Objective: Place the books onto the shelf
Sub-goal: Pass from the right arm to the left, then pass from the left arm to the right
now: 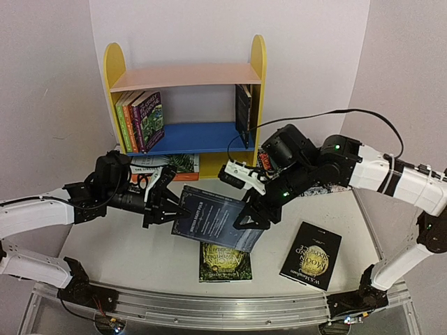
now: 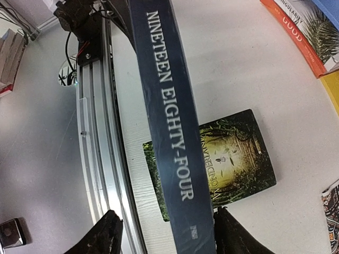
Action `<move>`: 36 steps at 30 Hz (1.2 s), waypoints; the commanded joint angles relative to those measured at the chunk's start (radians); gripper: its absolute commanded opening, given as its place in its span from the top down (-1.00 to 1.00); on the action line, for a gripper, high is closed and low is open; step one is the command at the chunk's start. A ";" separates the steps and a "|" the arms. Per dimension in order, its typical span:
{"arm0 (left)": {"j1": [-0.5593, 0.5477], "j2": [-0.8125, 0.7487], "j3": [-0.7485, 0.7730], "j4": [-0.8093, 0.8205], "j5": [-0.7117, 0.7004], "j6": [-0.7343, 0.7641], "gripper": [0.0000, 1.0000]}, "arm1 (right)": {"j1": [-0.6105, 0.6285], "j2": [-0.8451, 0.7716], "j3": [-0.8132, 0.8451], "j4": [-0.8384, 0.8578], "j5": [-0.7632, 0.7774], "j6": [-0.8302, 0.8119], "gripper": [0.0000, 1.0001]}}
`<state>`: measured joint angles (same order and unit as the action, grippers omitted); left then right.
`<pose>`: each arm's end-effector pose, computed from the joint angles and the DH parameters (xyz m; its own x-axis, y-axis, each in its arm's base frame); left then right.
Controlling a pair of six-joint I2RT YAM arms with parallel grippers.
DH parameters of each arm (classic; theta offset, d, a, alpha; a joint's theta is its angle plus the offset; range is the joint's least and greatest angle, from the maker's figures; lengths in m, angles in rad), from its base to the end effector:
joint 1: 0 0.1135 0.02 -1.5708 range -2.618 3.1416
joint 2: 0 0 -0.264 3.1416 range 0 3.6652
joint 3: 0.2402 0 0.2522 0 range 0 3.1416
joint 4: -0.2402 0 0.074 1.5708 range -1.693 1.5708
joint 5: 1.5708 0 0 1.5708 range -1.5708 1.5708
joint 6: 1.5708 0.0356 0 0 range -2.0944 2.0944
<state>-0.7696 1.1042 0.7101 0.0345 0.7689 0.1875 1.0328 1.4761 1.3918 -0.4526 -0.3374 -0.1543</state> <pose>0.1578 -0.1873 0.2756 -0.0679 0.2524 -0.9652 0.9977 0.0165 -0.0659 0.1624 0.2951 0.3604 -0.1120 -0.4708 -0.8751 -0.9850 0.1689 0.0352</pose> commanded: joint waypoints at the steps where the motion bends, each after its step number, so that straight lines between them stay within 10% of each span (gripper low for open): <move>1: 0.001 -0.010 0.055 0.053 0.020 -0.018 1.00 | 0.002 0.061 0.094 -0.132 -0.017 -0.062 -0.14; 14: 0.001 0.040 0.090 -0.007 0.120 -0.024 1.00 | 0.002 0.092 0.109 -0.183 -0.071 -0.166 0.41; 36: 0.001 0.050 0.128 -0.060 0.121 -0.015 1.00 | 0.003 0.159 0.151 -0.245 -0.123 -0.200 0.58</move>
<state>-0.7731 1.1671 0.7525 -0.1303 0.8474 0.1787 1.0317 1.6207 1.4975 -0.6369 -0.4076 -0.3401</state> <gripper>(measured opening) 0.159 0.247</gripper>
